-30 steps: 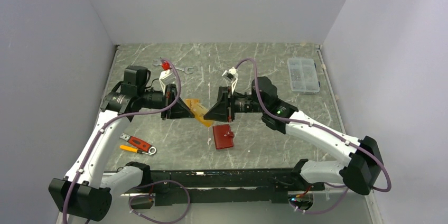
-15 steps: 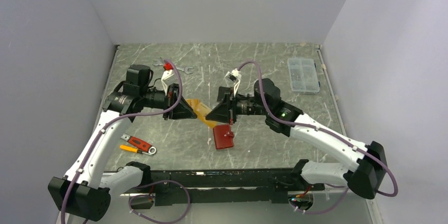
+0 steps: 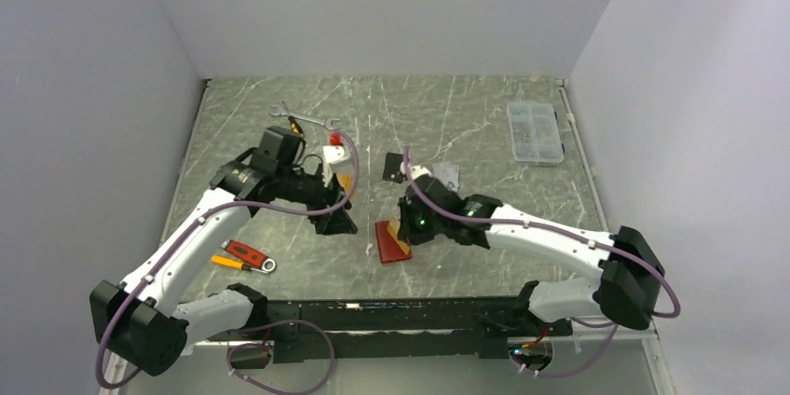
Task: Put the credit cards into the card holder
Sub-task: Open the card holder at the center of the board.
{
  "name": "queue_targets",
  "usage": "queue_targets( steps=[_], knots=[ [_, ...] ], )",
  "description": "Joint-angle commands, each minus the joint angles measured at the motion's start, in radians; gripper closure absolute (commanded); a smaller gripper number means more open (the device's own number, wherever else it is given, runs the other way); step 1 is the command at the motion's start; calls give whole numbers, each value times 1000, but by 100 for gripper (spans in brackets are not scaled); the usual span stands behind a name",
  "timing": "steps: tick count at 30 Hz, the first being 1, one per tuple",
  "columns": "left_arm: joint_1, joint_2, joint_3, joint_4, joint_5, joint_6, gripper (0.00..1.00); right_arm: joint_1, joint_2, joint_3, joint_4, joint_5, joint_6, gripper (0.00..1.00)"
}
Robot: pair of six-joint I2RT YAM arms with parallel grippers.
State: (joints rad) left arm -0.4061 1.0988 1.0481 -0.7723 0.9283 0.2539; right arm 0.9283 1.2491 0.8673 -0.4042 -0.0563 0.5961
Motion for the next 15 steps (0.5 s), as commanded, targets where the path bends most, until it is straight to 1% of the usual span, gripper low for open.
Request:
queue_targets(
  steps=[1, 4, 10, 15],
  knots=[
    [-81, 40, -24, -32, -207, 112, 22, 126, 67, 35, -138, 367, 139, 100],
    [-85, 55, -15, -37, -197, 121, 23, 201, 131, 71, -175, 501, 192, 100],
    [-85, 27, -11, -44, -168, 126, 24, 280, 239, 143, -229, 638, 236, 100],
    [-86, -1, -3, -67, -153, 127, 23, 309, 260, 151, -244, 738, 270, 100]
  ],
)
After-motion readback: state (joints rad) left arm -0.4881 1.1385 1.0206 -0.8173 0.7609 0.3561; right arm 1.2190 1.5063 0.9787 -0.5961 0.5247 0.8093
